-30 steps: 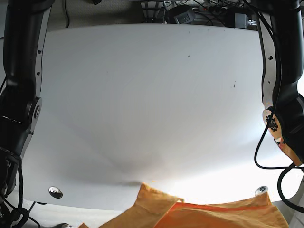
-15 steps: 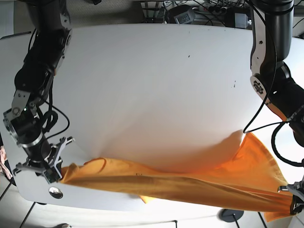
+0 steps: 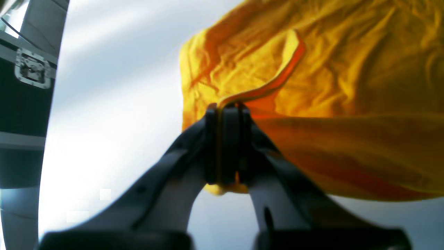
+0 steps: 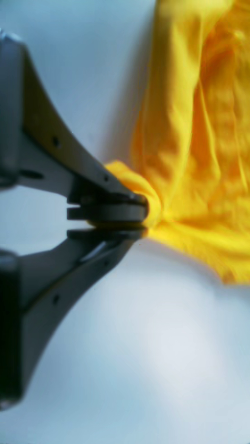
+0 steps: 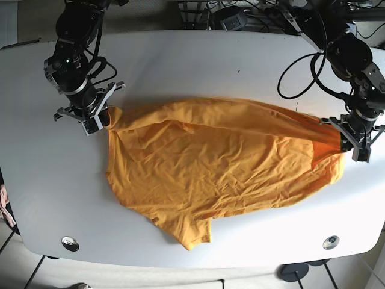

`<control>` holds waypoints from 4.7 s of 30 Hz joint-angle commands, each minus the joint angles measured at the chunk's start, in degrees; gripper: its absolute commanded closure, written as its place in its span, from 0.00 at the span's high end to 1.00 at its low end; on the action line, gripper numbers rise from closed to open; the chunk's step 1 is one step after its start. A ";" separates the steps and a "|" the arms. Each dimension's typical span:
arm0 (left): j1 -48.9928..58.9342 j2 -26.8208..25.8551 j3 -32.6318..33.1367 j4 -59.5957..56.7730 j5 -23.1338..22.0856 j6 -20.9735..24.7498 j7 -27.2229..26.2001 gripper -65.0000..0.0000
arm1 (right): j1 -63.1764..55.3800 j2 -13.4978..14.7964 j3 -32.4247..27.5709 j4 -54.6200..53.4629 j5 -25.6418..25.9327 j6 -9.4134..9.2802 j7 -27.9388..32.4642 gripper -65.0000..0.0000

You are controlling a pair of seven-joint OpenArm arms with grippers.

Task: Fold the T-shirt properly
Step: 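Drag the shirt edge away with both grippers, laying it flat, then release and move both grippers to the shirt's hem edge, grasping it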

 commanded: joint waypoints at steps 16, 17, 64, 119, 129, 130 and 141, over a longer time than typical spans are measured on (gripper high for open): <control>14.36 0.71 -8.36 1.49 -0.45 -0.01 -1.54 0.00 | -10.52 -0.64 7.67 0.95 -0.08 -0.12 1.12 0.03; 14.89 0.71 -8.36 1.49 -0.45 -0.01 -1.63 0.00 | -10.52 -0.64 8.20 0.95 -0.08 -0.12 1.03 0.03; 19.37 0.01 -13.55 -12.31 -3.35 -0.01 -14.90 0.60 | -15.00 4.29 14.44 -8.80 35.43 -0.12 -18.93 0.77; 27.46 -0.17 -15.13 -6.33 -3.79 -0.01 -1.63 0.04 | -24.50 13.17 15.41 -4.94 30.33 -0.12 -14.88 0.18; 27.90 0.01 -15.48 2.28 -3.87 -0.01 -1.45 0.54 | -25.81 8.95 20.33 0.87 29.89 -0.12 -14.88 0.76; 27.81 0.01 -15.48 2.72 -3.96 -0.01 -1.45 0.54 | -25.81 8.95 21.30 0.87 29.89 -0.12 -14.88 0.76; 11.37 0.36 -9.42 1.93 1.84 -0.01 -1.72 0.53 | -6.12 8.86 17.61 0.43 23.48 -0.12 -15.23 0.76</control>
